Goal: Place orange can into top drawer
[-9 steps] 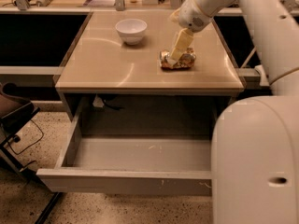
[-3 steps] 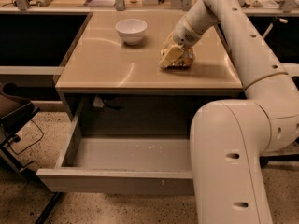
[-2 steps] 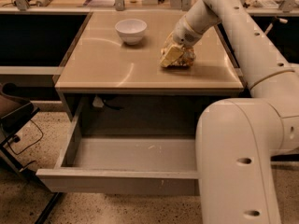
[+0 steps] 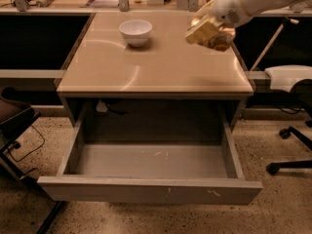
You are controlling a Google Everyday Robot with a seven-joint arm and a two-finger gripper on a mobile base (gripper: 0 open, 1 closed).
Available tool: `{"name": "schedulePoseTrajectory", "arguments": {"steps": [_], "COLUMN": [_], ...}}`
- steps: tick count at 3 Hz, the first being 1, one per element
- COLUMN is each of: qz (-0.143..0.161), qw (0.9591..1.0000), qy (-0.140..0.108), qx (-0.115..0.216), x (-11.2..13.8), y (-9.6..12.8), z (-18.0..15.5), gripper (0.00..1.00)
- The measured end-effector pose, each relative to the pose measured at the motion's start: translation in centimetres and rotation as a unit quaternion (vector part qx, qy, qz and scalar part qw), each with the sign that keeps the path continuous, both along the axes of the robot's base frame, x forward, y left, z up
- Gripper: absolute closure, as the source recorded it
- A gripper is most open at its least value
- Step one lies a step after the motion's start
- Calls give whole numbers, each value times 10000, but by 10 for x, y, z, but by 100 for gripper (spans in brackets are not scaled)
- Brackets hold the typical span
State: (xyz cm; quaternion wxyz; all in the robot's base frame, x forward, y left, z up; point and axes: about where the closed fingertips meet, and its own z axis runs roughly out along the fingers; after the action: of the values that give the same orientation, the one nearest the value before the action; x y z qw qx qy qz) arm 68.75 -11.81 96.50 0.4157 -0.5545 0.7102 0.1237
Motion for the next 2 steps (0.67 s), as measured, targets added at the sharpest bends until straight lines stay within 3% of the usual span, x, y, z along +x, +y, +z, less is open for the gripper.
{"name": "schedulePoseTrajectory", "arguments": {"steps": [1, 2], "qz": [-177, -174], "qw": [9960, 9961], "qy": [-349, -343], "qx": [801, 788], "x": [-93, -93], "y": [27, 26], "z": [61, 60], "gripper": [100, 100]}}
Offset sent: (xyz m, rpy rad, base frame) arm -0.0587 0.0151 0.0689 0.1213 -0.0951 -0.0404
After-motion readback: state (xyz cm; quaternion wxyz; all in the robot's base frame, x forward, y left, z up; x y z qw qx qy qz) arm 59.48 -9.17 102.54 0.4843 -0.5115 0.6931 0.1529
